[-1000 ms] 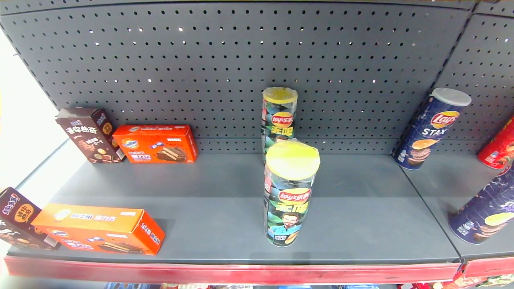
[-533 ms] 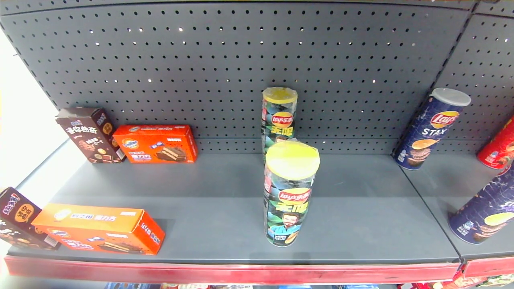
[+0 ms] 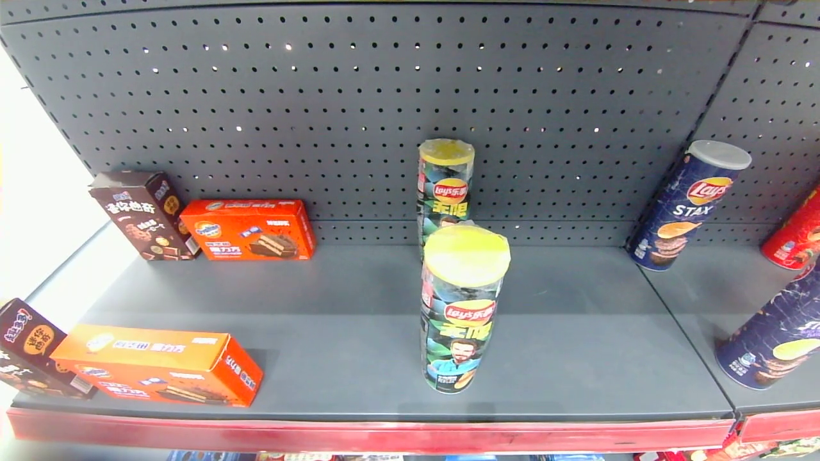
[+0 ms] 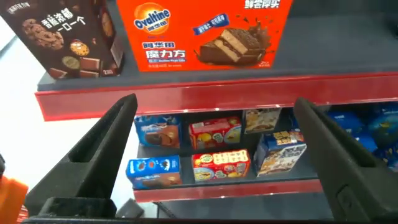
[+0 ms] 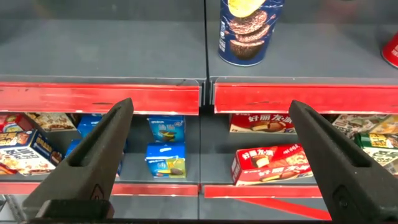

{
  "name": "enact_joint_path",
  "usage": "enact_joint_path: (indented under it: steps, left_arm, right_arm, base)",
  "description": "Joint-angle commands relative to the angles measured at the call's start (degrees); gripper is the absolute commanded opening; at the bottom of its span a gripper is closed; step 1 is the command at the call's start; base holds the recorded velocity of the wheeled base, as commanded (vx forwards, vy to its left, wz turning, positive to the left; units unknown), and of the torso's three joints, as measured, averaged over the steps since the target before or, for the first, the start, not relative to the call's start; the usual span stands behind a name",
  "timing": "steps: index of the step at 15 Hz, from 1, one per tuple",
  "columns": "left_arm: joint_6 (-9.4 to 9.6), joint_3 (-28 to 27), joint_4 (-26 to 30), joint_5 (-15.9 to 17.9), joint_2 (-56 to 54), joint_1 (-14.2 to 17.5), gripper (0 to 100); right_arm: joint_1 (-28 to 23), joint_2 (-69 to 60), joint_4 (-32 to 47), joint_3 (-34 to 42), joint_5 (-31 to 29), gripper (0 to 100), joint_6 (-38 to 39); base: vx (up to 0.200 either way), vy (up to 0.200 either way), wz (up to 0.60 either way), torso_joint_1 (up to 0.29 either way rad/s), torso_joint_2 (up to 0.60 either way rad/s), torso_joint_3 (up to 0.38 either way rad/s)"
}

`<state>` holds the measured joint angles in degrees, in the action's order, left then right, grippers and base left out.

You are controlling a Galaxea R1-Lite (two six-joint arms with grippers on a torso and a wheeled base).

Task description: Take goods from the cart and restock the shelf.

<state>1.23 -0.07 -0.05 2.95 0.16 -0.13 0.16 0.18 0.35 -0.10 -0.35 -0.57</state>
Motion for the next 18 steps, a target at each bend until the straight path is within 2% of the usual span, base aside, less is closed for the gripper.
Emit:
enact_joint_path:
  steps: [1, 3, 6, 7, 8, 18]
  left_arm:
    - [0.17, 0.07, -0.04, 0.39, -0.16, -0.13, 100]
    - [-0.79, 0.07, -0.13, -1.28, -0.16, 0.05, 100]
    - [-0.97, 0.07, -0.13, -1.98, -0.16, 0.05, 100]
    - [-0.44, 0.07, -0.13, -1.72, -0.16, -0.04, 100]
    - [-0.53, 0.07, -0.13, -1.54, -0.16, 0.05, 100]
    - [-0.88, 0.07, -0.13, -1.98, -0.16, 0.13, 100]
  right_arm:
    - [0.02, 0.08, 0.0, 0.01, 0.0, 100, -0.04]
    - [0.02, 0.08, 0.0, 0.01, 0.0, 100, 0.05]
    - [0.02, 0.08, 0.0, 0.01, 0.0, 100, 0.05]
    - [0.02, 0.08, 0.0, 0.01, 0.0, 100, 0.05]
    - [0.02, 0.08, 0.0, 0.01, 0.0, 100, 0.05]
    - [0.02, 0.08, 0.0, 0.01, 0.0, 100, -0.04]
  base:
    - [0.0, 0.0, 0.0, 0.0, 0.0, 0.0]
    - [0.0, 0.0, 0.0, 0.0, 0.0, 0.0]
    - [0.0, 0.0, 0.0, 0.0, 0.0, 0.0]
    - [0.0, 0.0, 0.0, 0.0, 0.0, 0.0]
    - [-0.2, 0.0, 0.0, 0.002, 0.0, -0.002]
    - [0.0, 0.0, 0.0, 0.0, 0.0, 0.0]
